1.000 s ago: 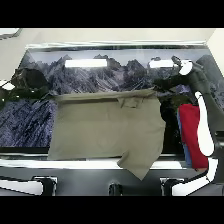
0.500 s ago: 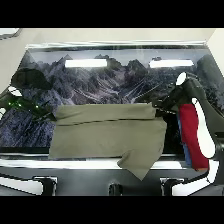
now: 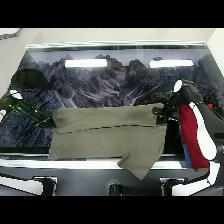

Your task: Fold the shirts.

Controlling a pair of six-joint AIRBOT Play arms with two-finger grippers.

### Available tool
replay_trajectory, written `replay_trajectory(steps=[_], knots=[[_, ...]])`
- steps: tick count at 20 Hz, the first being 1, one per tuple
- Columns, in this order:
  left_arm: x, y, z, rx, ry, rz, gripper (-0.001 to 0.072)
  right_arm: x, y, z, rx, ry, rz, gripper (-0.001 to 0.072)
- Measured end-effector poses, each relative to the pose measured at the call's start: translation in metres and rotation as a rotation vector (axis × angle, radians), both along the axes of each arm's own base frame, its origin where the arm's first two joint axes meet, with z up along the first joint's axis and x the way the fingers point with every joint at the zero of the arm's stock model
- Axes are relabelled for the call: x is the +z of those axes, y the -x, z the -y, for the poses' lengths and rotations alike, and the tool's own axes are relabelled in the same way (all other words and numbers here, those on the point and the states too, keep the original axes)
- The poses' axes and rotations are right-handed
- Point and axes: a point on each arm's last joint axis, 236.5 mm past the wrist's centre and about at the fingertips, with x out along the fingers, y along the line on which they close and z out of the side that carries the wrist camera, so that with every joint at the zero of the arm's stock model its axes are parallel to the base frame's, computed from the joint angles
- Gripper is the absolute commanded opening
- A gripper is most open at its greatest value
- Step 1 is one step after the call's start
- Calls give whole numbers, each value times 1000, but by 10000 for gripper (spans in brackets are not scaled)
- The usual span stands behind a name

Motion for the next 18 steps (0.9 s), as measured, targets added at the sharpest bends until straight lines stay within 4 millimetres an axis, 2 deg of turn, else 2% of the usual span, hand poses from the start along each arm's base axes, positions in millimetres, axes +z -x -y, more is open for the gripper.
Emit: replay_trajectory(steps=[1,2,5,8,10,13,15,18], knots=[[1,1,-2,2,-2,-3,359,3,0,-1,-6,-8,8,392],[4,1,-3,10,-2,-7,359,8,-1,0,-13,-16,19,397],[17,9,-12,55,-18,-14,397,32,8,22,-50,-24,36,410],[21,38,-21,97,-65,-35,397,51,33,44,-115,-27,50,410],[11,73,-23,127,-95,-66,396,52,54,46,-142,-27,67,410],[-8,119,-20,165,-108,-100,396,40,87,43,-168,-32,78,410],[-19,140,-16,171,-105,-112,396,33,102,40,-162,-37,75,417],[-29,154,-11,181,-98,-112,377,26,113,38,-157,-38,76,429]])
